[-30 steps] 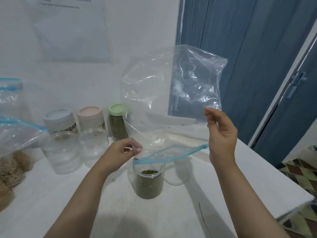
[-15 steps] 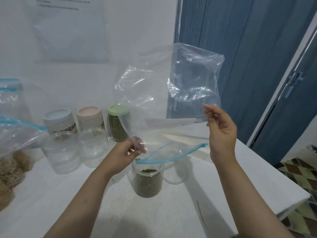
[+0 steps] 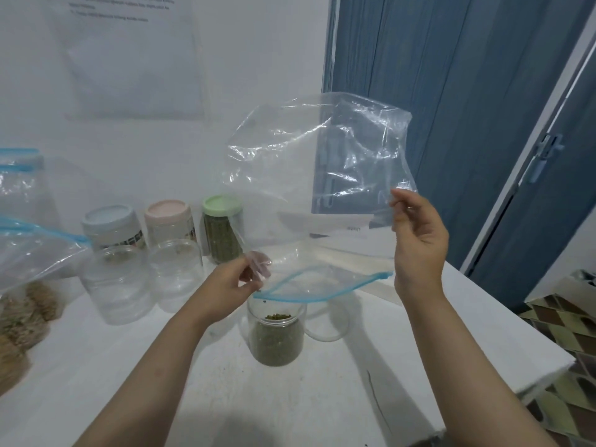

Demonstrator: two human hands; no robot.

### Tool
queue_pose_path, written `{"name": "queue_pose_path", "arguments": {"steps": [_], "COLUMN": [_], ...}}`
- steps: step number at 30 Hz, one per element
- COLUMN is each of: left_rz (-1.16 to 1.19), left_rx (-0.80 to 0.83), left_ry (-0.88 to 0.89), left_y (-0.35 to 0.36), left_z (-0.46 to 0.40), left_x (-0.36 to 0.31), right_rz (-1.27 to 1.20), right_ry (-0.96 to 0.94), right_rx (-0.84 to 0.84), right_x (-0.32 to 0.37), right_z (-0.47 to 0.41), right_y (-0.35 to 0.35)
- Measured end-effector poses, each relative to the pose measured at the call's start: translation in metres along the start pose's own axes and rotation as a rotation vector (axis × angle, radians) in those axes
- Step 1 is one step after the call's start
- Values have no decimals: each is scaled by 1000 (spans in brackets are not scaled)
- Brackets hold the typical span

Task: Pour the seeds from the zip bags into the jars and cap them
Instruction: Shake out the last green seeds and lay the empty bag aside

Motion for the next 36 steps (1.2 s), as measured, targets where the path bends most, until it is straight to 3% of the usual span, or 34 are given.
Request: {"name": "queue_pose_path", "arguments": {"steps": [6,19,24,29,33,36], "left_rz": [13,70,75,69,74,-28], "left_rx": [-126,-169,-178,-230,-198,-83], "left_ry": [67,29,29,30,46,51], "left_y": [-6,-1,2,8,8,7], "left_z": [1,10,15,18,20,19], "left_x": [-6,-2,-3,0,-2,-4], "right_rz": [-4,81,236,246,229,223], "right_ry": [-26,51,344,505,433,319], "right_rx": [25,48,260,398,434,375], "right_x": [4,12,-18,-48,-54,-49], "right_z": [-3,-2,18,56,66,54], "right_y": [0,2,-16,-30,-23,-22]}}
Point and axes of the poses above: each hand's wrist, its own z-axis away from the middle knuckle, its own y-axis out of the palm, x = y × z, the point moved 5 cm from there along -z, towards the middle knuckle, and after that the axes turned 5 degrees about z, right-handed, at the moved point
